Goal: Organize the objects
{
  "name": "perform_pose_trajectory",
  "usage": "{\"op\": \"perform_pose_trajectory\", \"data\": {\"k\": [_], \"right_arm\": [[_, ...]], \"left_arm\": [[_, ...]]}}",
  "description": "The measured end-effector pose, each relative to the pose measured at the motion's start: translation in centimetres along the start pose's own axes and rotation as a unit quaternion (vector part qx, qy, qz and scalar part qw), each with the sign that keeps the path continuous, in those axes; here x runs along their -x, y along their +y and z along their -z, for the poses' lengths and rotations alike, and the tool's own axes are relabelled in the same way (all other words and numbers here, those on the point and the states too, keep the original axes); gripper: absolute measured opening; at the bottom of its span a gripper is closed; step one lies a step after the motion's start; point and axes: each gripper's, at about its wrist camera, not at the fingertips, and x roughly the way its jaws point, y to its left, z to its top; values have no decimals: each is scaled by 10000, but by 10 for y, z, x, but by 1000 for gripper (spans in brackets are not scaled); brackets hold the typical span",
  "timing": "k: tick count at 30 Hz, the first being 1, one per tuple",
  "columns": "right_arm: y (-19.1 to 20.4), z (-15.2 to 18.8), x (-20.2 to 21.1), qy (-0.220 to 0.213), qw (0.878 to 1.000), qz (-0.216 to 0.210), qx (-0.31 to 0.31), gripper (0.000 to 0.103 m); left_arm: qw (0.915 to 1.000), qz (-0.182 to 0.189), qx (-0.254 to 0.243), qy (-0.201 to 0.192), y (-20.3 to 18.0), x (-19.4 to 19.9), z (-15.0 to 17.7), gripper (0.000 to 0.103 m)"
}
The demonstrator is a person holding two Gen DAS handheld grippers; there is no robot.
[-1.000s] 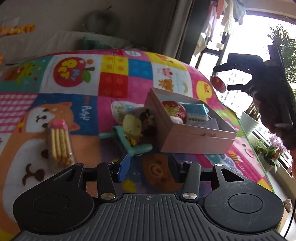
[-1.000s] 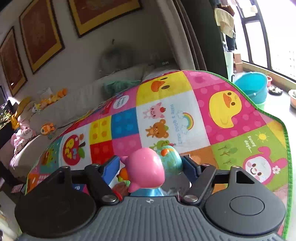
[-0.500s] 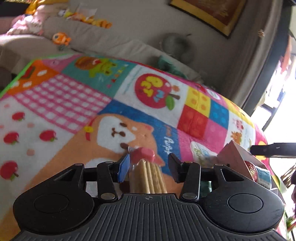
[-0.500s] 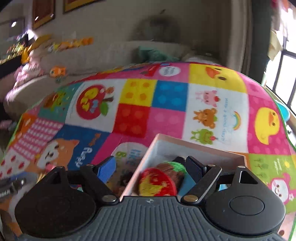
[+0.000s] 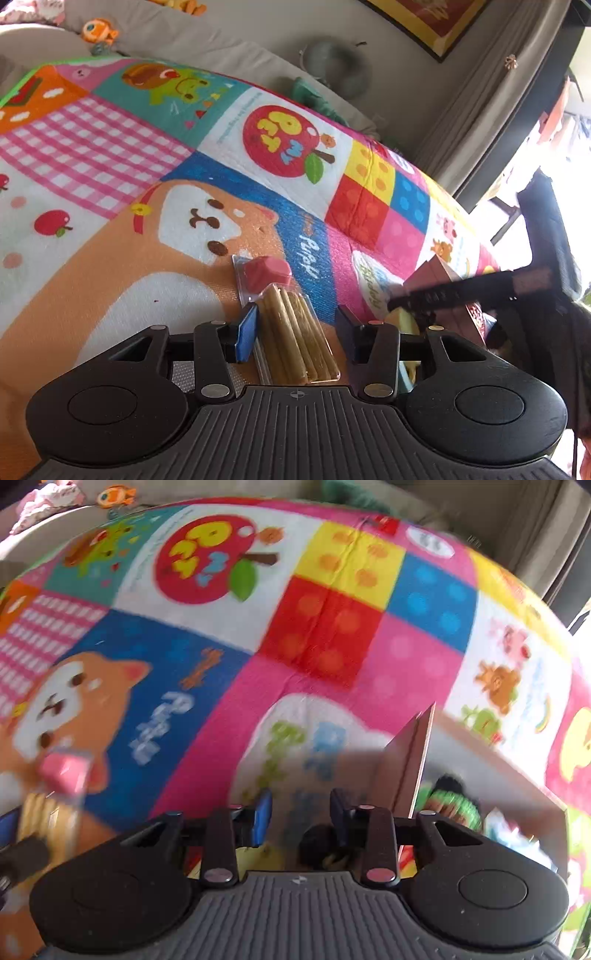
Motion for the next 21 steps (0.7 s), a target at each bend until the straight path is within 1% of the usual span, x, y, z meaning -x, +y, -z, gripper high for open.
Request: {"op": "perform_pose_trajectory", "data": {"k": [2,4,8,10,12,13,15,16,17,19,21], "right_arm": [[6,11,8,38,9997,-177,179,28],[14,23,19,24,9988,-256,410,27],[23,55,48,-63,9961,-674,568,27],[25,76,65,-111,9940,-910,601,27],[25,101,80,-201,9923,-1039,645,27],[24,115,89,-332,9921,-970,716,29],[24,143,103,-620,9912,-701,937,39],[23,155,108,-732,9906,-555,1013,49],[19,165,110,-809,9906,-407,1021,56],[8,180,113,-868,9924,-206,848,57],[-7,189,115,-952,9943,-9,477,62]], "left_arm": [[10000,5,-11,6,-1,0,0,49],[10000,51,-50,39,-2,0,1,49],[9994,186,-239,153,-8,0,4,46],[9982,279,-433,302,-15,-2,7,46],[9951,397,-774,473,-26,-4,12,46],[9926,480,-961,568,-32,-5,16,46],[9864,648,-1311,754,-45,-7,23,45],[9830,702,-1477,829,-52,-8,27,45],[9813,706,-1570,858,-57,-8,30,45],[9819,653,-1576,817,-62,-3,30,44],[9845,610,-1508,657,-62,11,27,42]]}}
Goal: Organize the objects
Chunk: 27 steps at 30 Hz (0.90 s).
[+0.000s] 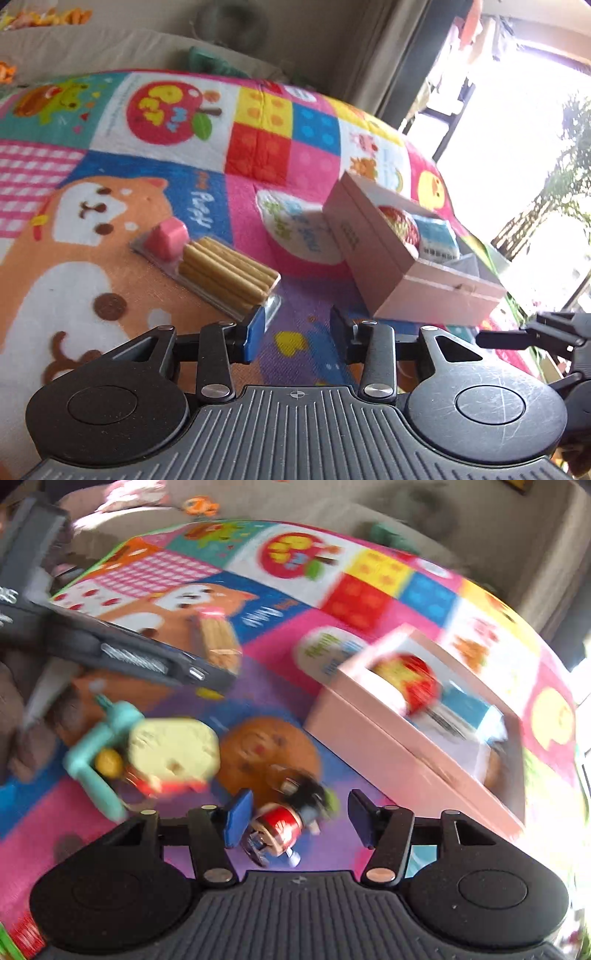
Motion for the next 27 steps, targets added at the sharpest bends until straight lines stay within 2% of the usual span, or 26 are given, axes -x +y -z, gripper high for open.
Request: {"op": "perform_pose_trajectory", "data": {"k": [2,4,7,9,11,13,15,18,21,22,23,24,25,26,27], "right_arm": [[-15,11,4,-115,9988,163,-449,74],[-31,24,7,-189,9942,-2,-1061,83],[-50,47,4,-293,9805,-386,-1905,84],[-55,59,2,-388,9730,-481,-2226,85],[-58,70,0,-467,9672,-556,-2433,88],[-57,72,2,-582,9666,-545,-2436,88],[-59,72,0,-579,9658,-555,-2465,88],[-61,73,1,-613,9641,-557,-2523,89],[-64,76,2,-637,9606,-496,-2661,95],[-66,77,2,-637,9588,-479,-2726,98],[-68,78,1,-635,9569,-472,-2793,101],[-70,79,1,-633,9553,-471,-2850,102],[-71,80,1,-636,9540,-482,-2890,103],[-73,81,1,-635,9532,-509,-2912,103],[-73,81,0,-626,9531,-525,-2913,103]], "left_arm": [[9999,-92,-16,-145,-2,21,-1,42],[9996,-90,-170,-182,-11,44,3,42],[9975,43,-704,-3,-33,74,18,42],[9922,64,-1223,217,-53,90,36,43],[9859,-233,-1625,317,-69,99,54,44],[9800,-727,-1793,471,-75,97,65,44],[9764,-987,-1834,568,-72,90,69,44],[9748,-1381,-1650,593,-60,80,60,45],[9587,-2245,-1701,408,-45,73,43,44],[9561,-2392,-1661,333,-41,74,35,41],[9591,-2343,-1568,250,-39,77,30,41],[9676,-2024,-1503,149,-41,84,23,41],[9756,-1558,-1545,86,-47,91,21,41],[9797,-1091,-1682,87,-56,95,20,41],[9787,-736,-1910,130,-67,96,22,42]]}}
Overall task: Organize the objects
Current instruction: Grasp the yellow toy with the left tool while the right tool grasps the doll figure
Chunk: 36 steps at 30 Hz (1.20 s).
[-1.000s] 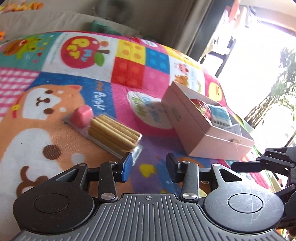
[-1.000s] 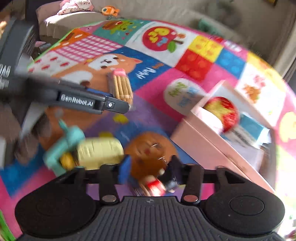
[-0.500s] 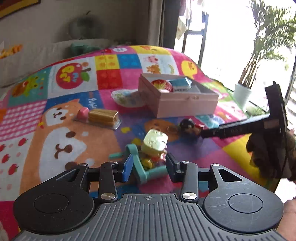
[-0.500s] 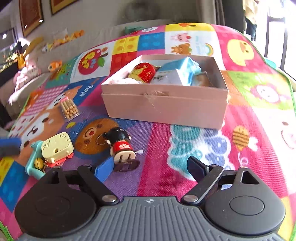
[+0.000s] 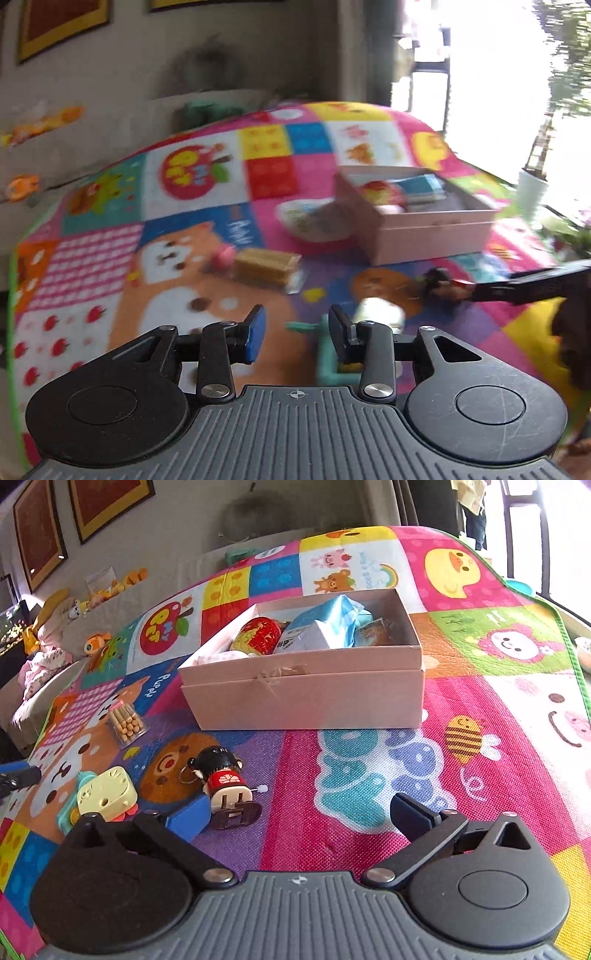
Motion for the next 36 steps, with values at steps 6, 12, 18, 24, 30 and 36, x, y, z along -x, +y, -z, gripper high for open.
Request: {"op": "perform_pose_trajectory", "data": {"k": [6,12,18,24,30,36], "right_arm": [[3,1,0,23,10000,28,67,103],[3,0,-1,35,10000,20,65,103],[3,1,-2,66,9999,16,106,103],[10,-1,-6,292,9985,149,441,103],[25,-10,-3,235,9931,-237,1124,103],[55,-24,-23,363,9877,-282,1494,76]], "left_arm": [[9943,16,-1030,262,-53,-32,-6,44],[9918,176,-1030,737,-54,-74,-4,45],[9918,151,-919,870,-60,-90,0,46],[9918,730,-641,835,-66,-67,9,43],[9888,956,-783,837,-84,-33,32,43],[9935,736,-343,800,-77,-35,33,43]]}}
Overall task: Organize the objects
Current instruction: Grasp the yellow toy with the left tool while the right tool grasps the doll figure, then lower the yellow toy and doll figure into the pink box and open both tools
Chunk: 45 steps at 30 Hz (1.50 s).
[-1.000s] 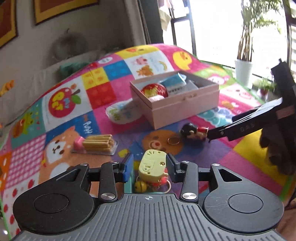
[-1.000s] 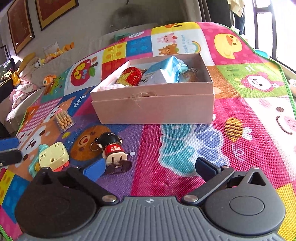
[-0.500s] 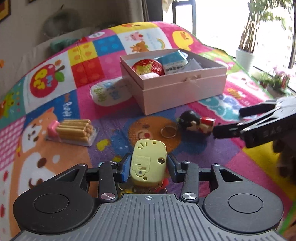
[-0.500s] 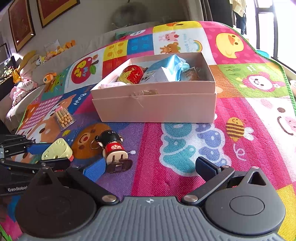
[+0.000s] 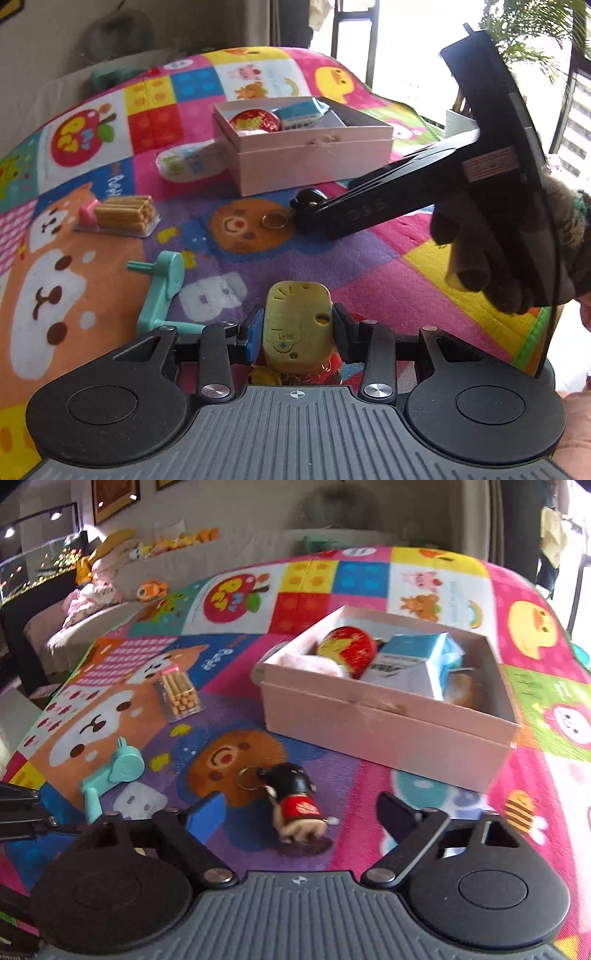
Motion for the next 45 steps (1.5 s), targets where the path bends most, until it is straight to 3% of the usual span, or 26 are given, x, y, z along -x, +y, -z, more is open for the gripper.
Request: {"op": "perform_pose_trajectory", "data": {"k": [2,3,5,14,21,27,30,35,39,45], "right_arm": [[2,-4,-10,201,9997,91,51,45],[2,-5,-9,224,9997,108,33,43],[1,-6,-2,217,9997,77,27,28],[-23,0,80,-239,9994,-144,-224,26],[-30,18,111,-348,9991,-68,-243,26],[-47,22,127,-875,9949,292,-407,27],[-60,19,126,-1007,9926,325,-590,27],[-76,16,117,-997,9907,414,-826,27],[-85,15,108,-878,9907,524,-900,27],[-95,-12,97,-897,9900,602,-904,27]], "left_arm": [[10000,-36,46,32,0,-1,-2,43],[9999,-52,99,62,0,-2,-3,43],[9998,-110,147,103,-1,-2,-5,43],[9993,-256,241,129,-6,0,-3,43],[9999,-118,13,-56,-14,14,-8,43],[9954,52,169,-942,4,27,-92,43],[9902,94,276,-1364,9,13,-142,43],[9853,390,771,-1472,18,-43,-187,43],[9850,328,1097,-1294,36,-75,-184,42],[9847,110,1190,-1265,67,-58,-143,42]]}}
